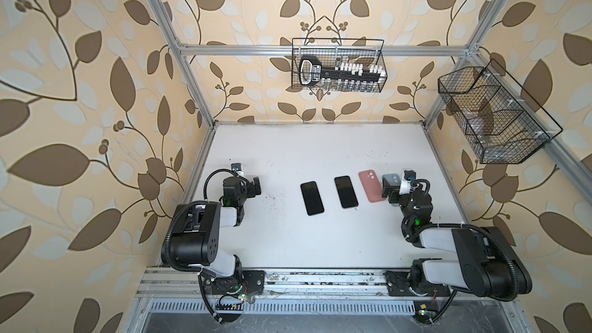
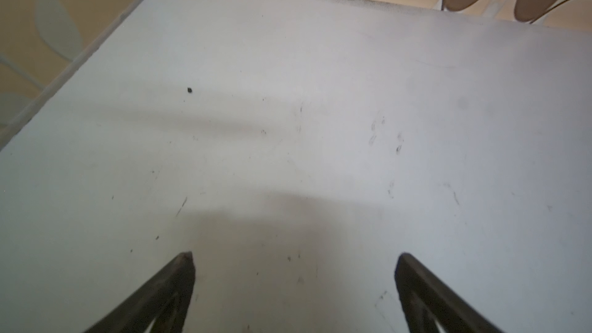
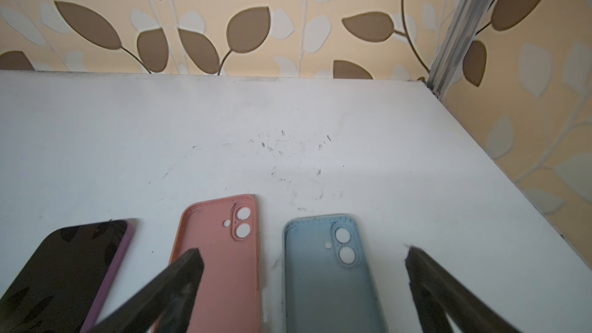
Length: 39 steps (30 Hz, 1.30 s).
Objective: Take the phone out of the phone case
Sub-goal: Reset both arms
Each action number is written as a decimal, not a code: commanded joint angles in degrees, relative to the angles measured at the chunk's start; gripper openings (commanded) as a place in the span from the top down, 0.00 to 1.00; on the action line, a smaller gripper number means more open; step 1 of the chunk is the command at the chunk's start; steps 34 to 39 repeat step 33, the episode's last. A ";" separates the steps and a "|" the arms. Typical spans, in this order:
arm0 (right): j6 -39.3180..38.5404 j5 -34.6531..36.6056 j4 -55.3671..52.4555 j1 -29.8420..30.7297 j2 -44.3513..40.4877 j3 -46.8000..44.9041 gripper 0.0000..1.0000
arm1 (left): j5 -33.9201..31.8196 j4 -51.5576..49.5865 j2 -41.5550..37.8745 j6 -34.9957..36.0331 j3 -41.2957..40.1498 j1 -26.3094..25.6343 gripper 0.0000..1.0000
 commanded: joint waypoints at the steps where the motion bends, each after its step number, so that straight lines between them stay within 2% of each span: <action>1: 0.61 -2.16 -0.86 -0.76 0.59 1.53 0.00 | 1.73 -2.06 -0.40 0.11 1.94 0.69 0.01; 7: 0.49 -2.09 -0.74 -0.62 0.61 1.49 0.00 | 1.73 -1.59 -0.45 0.24 1.62 0.63 0.01; 10: -0.38 0.80 -0.69 1.01 0.31 1.27 0.00 | 1.71 -1.57 -0.52 0.19 1.58 0.65 0.01; 39: 0.39 -2.08 -1.33 -0.56 0.58 1.73 0.00 | 1.67 -1.50 -0.54 0.11 1.54 0.60 0.01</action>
